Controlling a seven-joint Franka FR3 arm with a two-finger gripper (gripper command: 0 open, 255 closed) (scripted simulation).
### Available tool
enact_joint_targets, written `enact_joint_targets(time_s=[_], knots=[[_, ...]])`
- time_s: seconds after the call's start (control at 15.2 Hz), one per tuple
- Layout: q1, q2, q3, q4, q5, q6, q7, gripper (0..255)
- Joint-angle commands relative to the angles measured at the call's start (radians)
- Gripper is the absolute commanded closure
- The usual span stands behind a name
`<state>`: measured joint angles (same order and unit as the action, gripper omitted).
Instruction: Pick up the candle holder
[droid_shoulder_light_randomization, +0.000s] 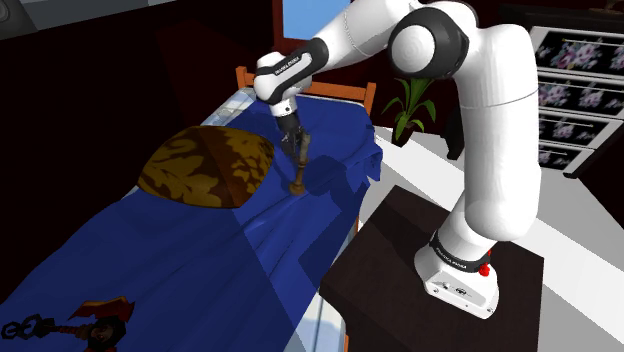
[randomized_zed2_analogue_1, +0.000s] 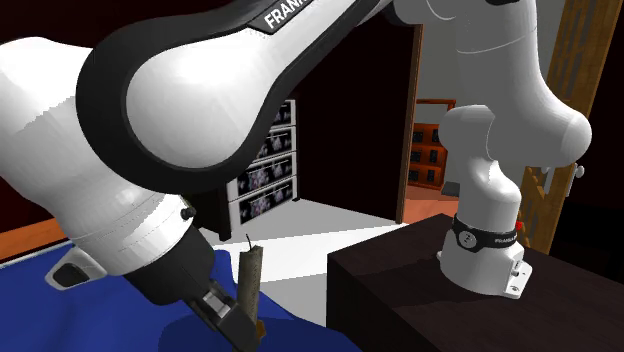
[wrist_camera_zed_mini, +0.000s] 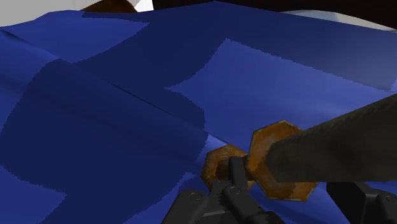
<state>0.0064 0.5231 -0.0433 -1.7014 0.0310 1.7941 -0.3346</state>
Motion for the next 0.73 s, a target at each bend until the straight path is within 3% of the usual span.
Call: enact_joint_targets(time_s=[0.0, 0.66], knots=[[0.000, -0.013, 0.000, 0.007, -0.001, -0.021, 0.000, 255], [0.000, -0.065, -0.002, 0.042, -0.003, -0.107, 0.002, 255]])
